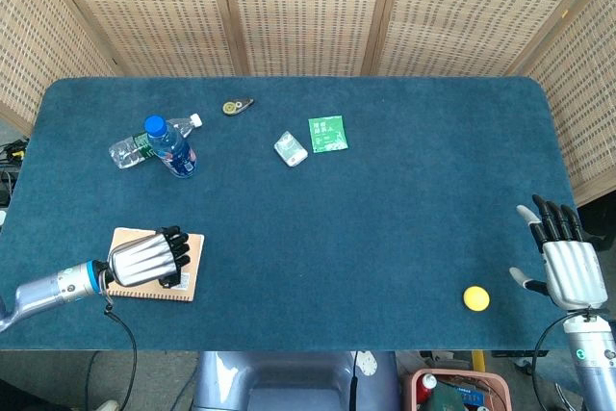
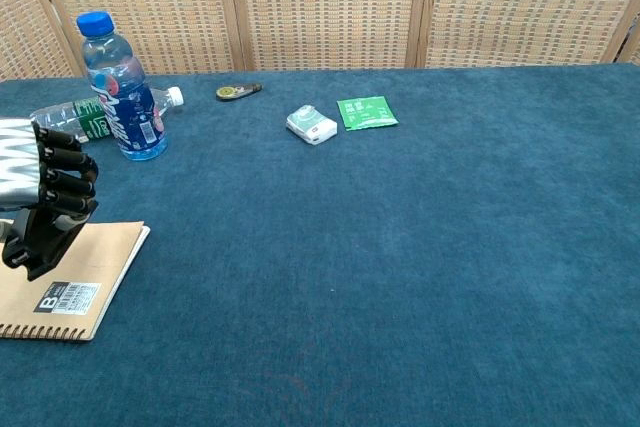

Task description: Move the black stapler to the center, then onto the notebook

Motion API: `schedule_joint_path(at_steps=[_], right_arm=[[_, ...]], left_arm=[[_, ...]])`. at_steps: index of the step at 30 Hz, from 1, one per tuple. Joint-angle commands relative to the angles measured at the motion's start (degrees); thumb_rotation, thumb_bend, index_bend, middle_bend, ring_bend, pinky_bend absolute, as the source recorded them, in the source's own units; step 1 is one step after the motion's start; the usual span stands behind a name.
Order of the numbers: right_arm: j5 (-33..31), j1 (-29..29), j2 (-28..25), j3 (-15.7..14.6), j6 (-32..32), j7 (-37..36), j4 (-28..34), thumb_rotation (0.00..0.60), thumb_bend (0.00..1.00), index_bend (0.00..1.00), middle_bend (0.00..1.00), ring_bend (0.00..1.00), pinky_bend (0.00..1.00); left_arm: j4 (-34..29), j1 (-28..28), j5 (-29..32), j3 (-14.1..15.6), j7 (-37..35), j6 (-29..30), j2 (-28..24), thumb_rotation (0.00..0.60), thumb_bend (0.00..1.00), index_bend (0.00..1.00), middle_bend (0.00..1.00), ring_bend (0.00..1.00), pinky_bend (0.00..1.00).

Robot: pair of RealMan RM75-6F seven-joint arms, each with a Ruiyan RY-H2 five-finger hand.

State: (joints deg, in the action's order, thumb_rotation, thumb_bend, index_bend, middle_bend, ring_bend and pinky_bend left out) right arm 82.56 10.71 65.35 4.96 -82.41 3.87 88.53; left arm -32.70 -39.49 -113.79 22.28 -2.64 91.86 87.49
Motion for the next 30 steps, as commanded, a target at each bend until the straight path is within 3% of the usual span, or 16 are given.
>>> schedule_joint_path(at_steps=[1,14,16,18,21,23,30], right_arm=[[0.0,-0.05,-0.08,0.09,0.07,-0.11,0.07,0.6,0.0,0.03,0.0,0.0,0.0],[-0.64,-0.48,-0.47,0.56,0.38,-0.81,0.11,0.6,0.0,0.03,0.0,0.0,0.0],[-0.72,-0.54,-0.56,0.63,0.47,-1.04,0.14,0.6,0.0,0.03,0.0,0.0,0.0],[-0.65,-0.56,-0.63,0.69,0.52,-1.2,0.16,0.6,0.0,0.03,0.0,0.0,0.0],[-0.52,-0.59,-0.68,0.73,0.57,-1.28,0.25,0.6,0.0,0.03,0.0,0.0,0.0],[-0.35,-0.61,-0.7,0.7,0.57,-1.3,0.31,0.6,0.0,0.03,0.0,0.0,0.0],[0.61,-0.82,-0.95,0.58,0.16,-1.64,0.79,0.6,0.0,0.03,0.0,0.0,0.0]], left_arm=[[-3.87,1.58,0.62,0.49,2.98,-4.16,-2.0,0.6,0.32,0.77,0.59,0.39,0.45],[-6.33,0.85,-0.05,0.32,7.15,-11.51,-2.63,0.6,0.31,0.75,0.54,0.39,0.43],[-6.5,1.04,0.43,-0.16,8.21,-12.64,-2.72,0.6,0.25,0.67,0.47,0.39,0.41],[-7.68,1.36,1.21,-0.61,8.74,-14.02,-3.26,0.6,0.1,0.44,0.29,0.28,0.32],[-10.03,1.66,2.36,-1.33,10.24,-15.95,-4.45,0.6,0.0,0.08,0.03,0.05,0.15],[-11.54,1.69,2.57,-1.53,10.4,-16.29,-5.23,0.6,0.0,0.0,0.0,0.0,0.07],[-16.51,2.6,2.39,-2.97,7.89,-10.95,-9.29,0.6,0.0,0.0,0.0,0.0,0.0]])
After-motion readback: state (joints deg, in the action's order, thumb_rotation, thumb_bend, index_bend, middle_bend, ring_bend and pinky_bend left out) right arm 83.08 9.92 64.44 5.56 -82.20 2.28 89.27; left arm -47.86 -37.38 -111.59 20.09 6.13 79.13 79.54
